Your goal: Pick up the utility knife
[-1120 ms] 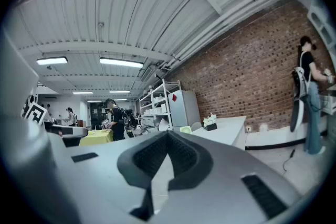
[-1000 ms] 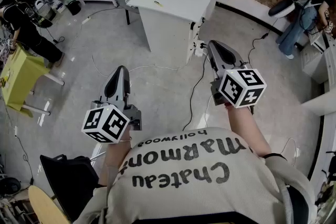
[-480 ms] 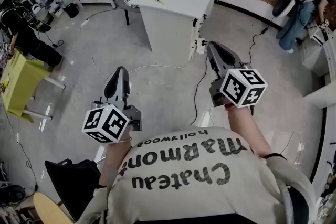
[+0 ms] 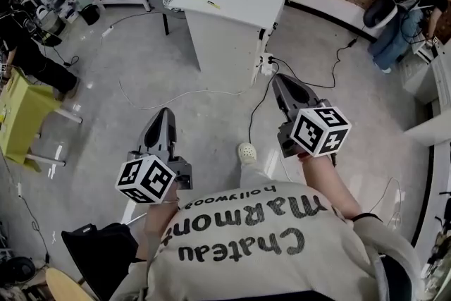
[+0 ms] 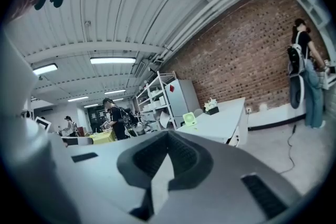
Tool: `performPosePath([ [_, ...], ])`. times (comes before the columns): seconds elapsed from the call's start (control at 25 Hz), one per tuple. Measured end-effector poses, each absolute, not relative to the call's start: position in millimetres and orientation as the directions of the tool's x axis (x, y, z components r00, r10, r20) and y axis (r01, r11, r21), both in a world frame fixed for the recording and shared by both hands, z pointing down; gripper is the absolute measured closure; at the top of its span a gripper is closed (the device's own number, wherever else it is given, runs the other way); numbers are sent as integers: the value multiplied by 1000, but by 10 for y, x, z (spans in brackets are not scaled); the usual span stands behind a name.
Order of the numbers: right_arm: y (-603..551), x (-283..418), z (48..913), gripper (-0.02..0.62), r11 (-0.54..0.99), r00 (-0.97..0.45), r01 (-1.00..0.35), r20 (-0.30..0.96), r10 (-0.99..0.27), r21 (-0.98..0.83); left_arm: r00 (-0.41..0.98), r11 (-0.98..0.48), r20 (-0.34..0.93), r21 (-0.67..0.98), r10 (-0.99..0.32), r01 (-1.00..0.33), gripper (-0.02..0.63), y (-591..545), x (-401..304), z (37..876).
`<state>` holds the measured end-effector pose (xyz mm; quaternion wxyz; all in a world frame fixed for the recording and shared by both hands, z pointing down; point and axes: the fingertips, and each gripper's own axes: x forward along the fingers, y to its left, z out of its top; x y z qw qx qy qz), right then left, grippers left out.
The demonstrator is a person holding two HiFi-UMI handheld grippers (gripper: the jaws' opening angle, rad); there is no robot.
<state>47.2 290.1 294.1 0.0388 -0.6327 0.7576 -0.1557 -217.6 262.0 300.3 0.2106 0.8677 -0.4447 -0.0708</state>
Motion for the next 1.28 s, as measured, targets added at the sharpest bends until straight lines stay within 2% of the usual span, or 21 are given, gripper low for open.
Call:
performPosePath([
  [0.6, 1690, 761, 2967, 592, 175, -229, -941, 165, -959, -289, 586, -503, 65, 443, -808, -742, 606, 1506, -1844, 2941],
  [1.08, 603, 1242, 2590, 592, 248, -280, -930, 84, -956, -272, 530, -480, 12, 409, -848, -776, 606, 573, -1417, 2616],
  [1.28, 236, 1419, 2665, 592, 274, -306, -924, 88, -948, -265, 504, -459, -1, 415, -864, -786, 606, 263, -1226, 2699],
])
